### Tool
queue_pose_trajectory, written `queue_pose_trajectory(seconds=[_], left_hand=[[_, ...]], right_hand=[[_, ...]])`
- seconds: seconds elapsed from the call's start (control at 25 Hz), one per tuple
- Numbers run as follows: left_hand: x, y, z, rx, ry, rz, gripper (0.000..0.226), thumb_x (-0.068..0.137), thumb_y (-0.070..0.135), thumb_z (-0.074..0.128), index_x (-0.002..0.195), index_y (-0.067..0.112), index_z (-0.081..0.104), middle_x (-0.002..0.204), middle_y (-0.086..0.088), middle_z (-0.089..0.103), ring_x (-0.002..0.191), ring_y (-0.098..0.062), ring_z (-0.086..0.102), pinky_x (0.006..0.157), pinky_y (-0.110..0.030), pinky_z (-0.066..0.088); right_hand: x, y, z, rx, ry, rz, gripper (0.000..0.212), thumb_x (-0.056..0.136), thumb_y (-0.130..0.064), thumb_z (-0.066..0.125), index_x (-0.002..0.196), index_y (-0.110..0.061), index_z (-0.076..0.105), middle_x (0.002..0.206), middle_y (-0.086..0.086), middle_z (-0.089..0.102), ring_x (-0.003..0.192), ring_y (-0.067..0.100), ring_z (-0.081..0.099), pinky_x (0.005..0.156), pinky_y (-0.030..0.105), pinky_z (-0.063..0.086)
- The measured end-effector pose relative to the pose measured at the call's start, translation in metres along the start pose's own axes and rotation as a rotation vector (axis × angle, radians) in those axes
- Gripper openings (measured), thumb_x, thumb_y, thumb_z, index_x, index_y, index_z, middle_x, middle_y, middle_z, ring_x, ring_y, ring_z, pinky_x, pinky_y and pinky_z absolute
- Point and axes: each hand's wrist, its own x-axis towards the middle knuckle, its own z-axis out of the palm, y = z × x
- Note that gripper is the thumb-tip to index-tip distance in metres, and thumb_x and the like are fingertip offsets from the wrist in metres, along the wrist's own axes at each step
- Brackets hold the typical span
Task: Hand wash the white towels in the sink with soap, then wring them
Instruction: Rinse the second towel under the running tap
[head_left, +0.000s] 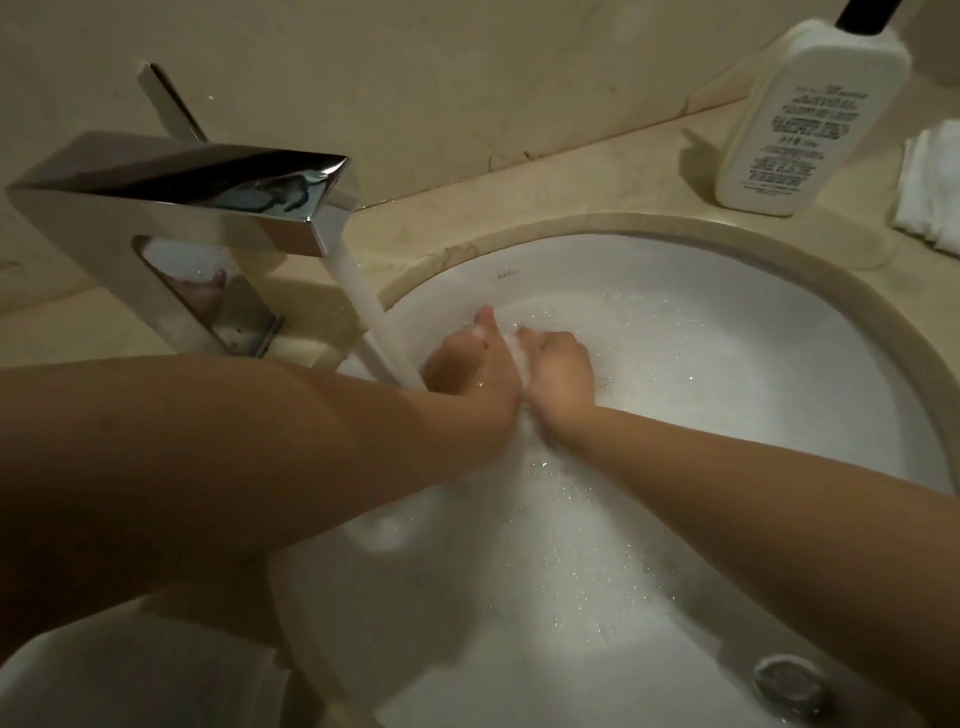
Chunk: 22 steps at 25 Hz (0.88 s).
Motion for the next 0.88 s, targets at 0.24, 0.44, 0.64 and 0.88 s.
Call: queue_pose_trajectory(seconds=[0.24, 0.44, 0.64, 0.88], left_hand=[[-0.017, 0.009, -0.012, -0.021, -0.021, -0.014, 0.066, 0.111, 0.047, 0.022, 0.114, 0.001, 0.07, 0.116, -0.018, 0.07, 0.113, -0.037, 0.063, 0.088, -0.035, 0.043], [-0.028, -0.004, -0.029, -0.071, -0.17, -0.025, 0.066, 0.102, 0.06, 0.04, 0.131, 0.004, 0.061, 0.13, -0.02, 0.062, 0.12, -0.04, 0.059, 0.102, -0.04, 0.046], [-0.035, -0.01, -0.026, -0.147, -0.09, -0.294, 0.118, 0.053, 0.091, 0.024, 0.141, 0.016, 0.053, 0.146, -0.016, 0.051, 0.132, -0.043, 0.049, 0.111, -0.054, 0.04], [-0.036, -0.009, -0.042, -0.412, -0.077, -0.216, 0.116, 0.053, 0.101, 0.032, 0.126, 0.018, 0.065, 0.126, -0.01, 0.067, 0.112, -0.037, 0.065, 0.104, -0.05, 0.049]], right_hand=[[-0.008, -0.014, -0.006, 0.004, -0.077, 0.098, 0.036, 0.106, -0.02, 0.032, 0.103, 0.0, 0.061, 0.107, 0.024, 0.065, 0.101, 0.04, 0.059, 0.083, 0.039, 0.046], [-0.023, -0.016, -0.023, -0.122, -0.107, 0.157, 0.075, 0.103, -0.061, 0.025, 0.134, 0.003, 0.053, 0.136, 0.023, 0.058, 0.125, 0.038, 0.054, 0.097, 0.037, 0.041], [-0.037, -0.019, -0.029, -0.087, -0.231, 0.235, 0.078, 0.102, -0.062, 0.029, 0.146, 0.0, 0.043, 0.147, 0.02, 0.05, 0.133, 0.037, 0.048, 0.104, 0.037, 0.037], [-0.055, -0.024, -0.037, 0.276, -0.185, 0.136, 0.07, 0.094, -0.07, 0.042, 0.129, -0.01, 0.041, 0.121, 0.009, 0.059, 0.109, 0.028, 0.06, 0.09, 0.04, 0.049]])
